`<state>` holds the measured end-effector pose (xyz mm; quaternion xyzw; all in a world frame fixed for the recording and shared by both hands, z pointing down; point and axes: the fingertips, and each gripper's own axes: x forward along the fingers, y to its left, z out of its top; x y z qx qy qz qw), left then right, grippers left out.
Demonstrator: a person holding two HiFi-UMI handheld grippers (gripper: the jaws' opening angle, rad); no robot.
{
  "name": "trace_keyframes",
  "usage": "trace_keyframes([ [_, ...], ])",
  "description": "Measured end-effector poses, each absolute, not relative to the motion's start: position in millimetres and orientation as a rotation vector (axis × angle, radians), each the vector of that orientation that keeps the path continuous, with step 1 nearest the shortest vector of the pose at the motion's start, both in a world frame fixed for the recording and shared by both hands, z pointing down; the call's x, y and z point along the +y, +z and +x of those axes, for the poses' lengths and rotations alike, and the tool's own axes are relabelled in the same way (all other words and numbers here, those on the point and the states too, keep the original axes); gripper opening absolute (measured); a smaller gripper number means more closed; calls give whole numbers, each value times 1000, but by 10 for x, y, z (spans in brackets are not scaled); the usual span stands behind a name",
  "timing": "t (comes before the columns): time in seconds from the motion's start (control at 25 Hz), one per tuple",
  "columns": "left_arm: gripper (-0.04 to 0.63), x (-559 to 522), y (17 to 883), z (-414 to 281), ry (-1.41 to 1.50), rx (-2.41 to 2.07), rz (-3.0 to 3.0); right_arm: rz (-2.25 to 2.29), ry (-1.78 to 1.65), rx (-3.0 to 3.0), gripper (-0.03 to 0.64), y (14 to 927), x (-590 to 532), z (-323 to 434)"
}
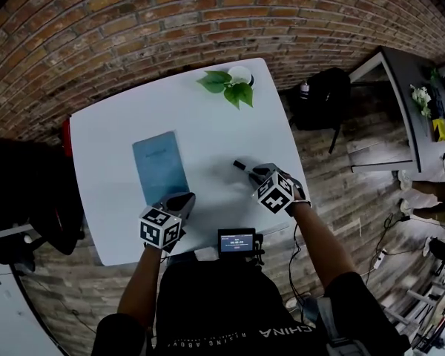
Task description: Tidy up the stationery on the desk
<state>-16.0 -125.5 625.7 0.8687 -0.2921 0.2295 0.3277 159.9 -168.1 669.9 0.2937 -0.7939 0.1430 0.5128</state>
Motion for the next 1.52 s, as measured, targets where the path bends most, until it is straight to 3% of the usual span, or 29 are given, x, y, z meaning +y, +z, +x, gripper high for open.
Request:
trace_keyframes([
  [1.52,11,-1579,6211,-1164,606,-917,2243,1118,1036,-1935,74,6475,-2096,-78],
])
